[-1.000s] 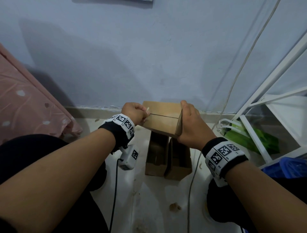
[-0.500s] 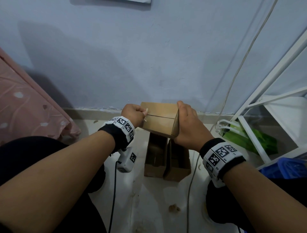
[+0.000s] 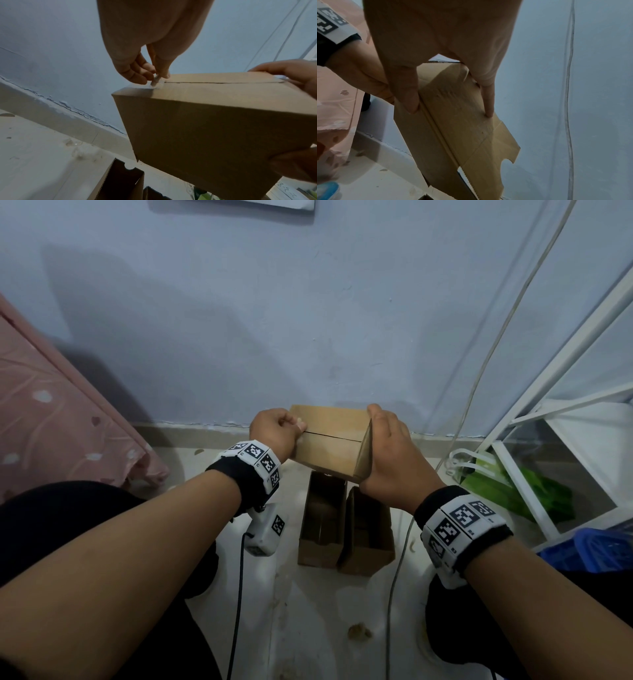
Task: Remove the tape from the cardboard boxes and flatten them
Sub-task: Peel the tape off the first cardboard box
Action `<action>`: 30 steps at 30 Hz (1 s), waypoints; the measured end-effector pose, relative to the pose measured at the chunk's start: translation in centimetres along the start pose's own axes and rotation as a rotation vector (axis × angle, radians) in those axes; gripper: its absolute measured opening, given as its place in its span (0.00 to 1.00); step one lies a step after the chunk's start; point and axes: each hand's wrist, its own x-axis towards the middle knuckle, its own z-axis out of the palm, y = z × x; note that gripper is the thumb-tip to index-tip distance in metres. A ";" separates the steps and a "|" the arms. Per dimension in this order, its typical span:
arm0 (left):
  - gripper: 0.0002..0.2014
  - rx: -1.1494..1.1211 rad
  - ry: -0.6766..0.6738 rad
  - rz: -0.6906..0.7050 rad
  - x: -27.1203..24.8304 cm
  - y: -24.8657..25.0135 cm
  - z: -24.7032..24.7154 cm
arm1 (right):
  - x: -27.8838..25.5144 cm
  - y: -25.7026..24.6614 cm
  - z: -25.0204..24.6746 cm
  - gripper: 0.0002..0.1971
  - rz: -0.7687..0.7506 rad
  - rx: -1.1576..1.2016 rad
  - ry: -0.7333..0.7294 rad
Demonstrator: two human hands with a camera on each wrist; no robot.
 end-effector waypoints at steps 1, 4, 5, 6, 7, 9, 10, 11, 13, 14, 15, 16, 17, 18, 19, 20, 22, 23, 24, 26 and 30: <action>0.07 -0.004 0.000 -0.002 0.0 0.0 0.0 | 0.0 0.0 -0.1 0.60 0.003 0.005 0.001; 0.05 0.020 0.002 -0.009 0.0 0.1 0.0 | 0.0 0.0 -0.2 0.60 0.012 0.013 -0.006; 0.04 0.031 0.005 -0.007 0.0 0.2 0.0 | 0.0 0.0 -0.1 0.60 0.014 0.018 -0.007; 0.02 0.037 0.007 -0.005 -0.1 0.4 0.0 | 0.0 0.0 -0.1 0.59 0.016 0.020 -0.006; 0.04 0.041 0.006 -0.016 -0.1 0.6 -0.1 | 0.0 0.0 -0.1 0.59 0.014 0.019 -0.005; 0.21 0.069 -0.006 -0.053 -0.1 0.7 -0.2 | -0.1 0.1 -0.1 0.59 0.002 0.004 -0.003; 0.26 0.089 -0.009 -0.060 -0.2 0.8 -0.3 | -0.2 0.1 -0.1 0.59 -0.003 -0.006 -0.003; 0.27 0.093 -0.005 -0.055 -0.1 0.8 -0.3 | -0.2 0.1 0.0 0.59 -0.009 -0.015 -0.001; 0.16 0.077 0.013 -0.041 -0.1 0.9 -0.4 | -0.2 0.1 0.0 0.58 -0.025 -0.023 0.005; 0.10 0.079 0.021 -0.032 -0.3 1.0 -0.5 | -0.2 0.1 0.0 0.58 -0.032 -0.019 0.005; 0.06 0.095 0.026 -0.016 -0.5 1.0 -0.5 | -0.2 0.0 0.0 0.58 -0.037 -0.013 0.004; 0.04 0.126 0.024 0.011 -0.7 1.0 -0.5 | -0.2 -0.1 -0.1 0.58 -0.036 -0.010 0.003; 0.05 0.176 0.017 0.061 -0.9 0.9 -0.3 | -0.2 -0.1 -0.1 0.58 -0.031 -0.008 0.006; 0.08 0.248 0.000 0.123 -1.0 0.7 -0.1 | -0.3 -0.2 -0.1 0.58 -0.025 -0.006 0.010; 0.11 0.334 -0.021 0.186 -1.1 0.5 0.1 | -0.3 -0.3 -0.1 0.57 -0.020 -0.004 0.015; 0.13 0.417 -0.043 0.234 -1.4 0.4 0.3 | -0.4 -0.5 -0.2 0.57 -0.021 -0.002 0.022; 0.12 0.484 -0.103 0.282 -1.8 0.3 0.8 | -0.3 -0.8 -0.4 0.55 -0.030 -0.011 0.048; 0.12 0.490 -0.146 0.294 -2.0 0.3 1.1 | -0.3 -0.9 -0.5 0.54 -0.028 -0.016 0.065; 0.12 0.481 -0.191 0.305 -2.1 0.3 1.5 | -0.2 -1.1 -0.7 0.54 -0.015 -0.010 0.080; 0.20 0.388 -0.184 0.311 -2.5 0.4 2.1 | -0.2 -1.6 -1.0 0.54 0.017 0.034 0.105; 0.16 0.065 0.108 0.053 -2.7 2.4 1.6 | -0.3 -3.1 -0.9 0.52 -0.070 0.036 0.121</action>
